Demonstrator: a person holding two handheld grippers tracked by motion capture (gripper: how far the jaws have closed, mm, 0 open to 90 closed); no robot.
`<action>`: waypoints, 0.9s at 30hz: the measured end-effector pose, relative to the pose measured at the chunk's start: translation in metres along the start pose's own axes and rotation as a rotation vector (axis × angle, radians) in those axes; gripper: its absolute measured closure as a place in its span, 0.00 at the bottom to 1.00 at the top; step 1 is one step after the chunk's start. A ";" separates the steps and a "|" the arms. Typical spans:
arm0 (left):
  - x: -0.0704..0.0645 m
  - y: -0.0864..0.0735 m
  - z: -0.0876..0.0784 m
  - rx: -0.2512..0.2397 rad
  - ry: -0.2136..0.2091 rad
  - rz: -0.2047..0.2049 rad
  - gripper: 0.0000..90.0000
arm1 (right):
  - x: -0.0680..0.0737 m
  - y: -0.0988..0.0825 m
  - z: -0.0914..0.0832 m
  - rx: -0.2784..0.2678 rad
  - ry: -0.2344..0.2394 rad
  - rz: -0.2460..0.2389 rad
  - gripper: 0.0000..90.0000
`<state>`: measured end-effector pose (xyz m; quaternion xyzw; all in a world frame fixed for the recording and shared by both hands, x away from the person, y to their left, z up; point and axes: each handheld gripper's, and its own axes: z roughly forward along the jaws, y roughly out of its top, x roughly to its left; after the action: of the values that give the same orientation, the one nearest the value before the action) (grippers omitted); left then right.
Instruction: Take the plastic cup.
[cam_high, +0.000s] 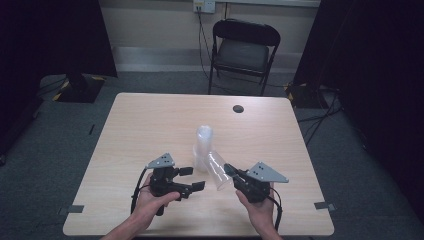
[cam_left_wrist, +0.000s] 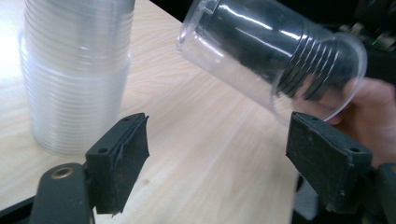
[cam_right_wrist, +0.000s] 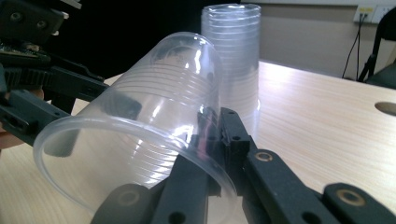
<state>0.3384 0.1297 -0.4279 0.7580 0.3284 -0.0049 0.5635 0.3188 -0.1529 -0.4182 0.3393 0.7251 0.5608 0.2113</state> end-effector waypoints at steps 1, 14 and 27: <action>-0.001 0.002 0.001 0.027 0.024 0.045 0.20 | -0.002 0.000 -0.001 0.006 0.005 0.010 0.99; -0.004 -0.005 -0.001 0.125 0.046 0.193 0.20 | -0.014 0.007 -0.003 0.173 0.081 0.074 0.99; -0.009 -0.011 -0.002 0.128 0.113 0.348 0.20 | -0.014 0.009 0.006 0.299 0.173 0.116 1.00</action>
<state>0.3251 0.1291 -0.4331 0.8366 0.2228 0.1144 0.4873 0.3349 -0.1576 -0.4125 0.3588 0.7951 0.4850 0.0625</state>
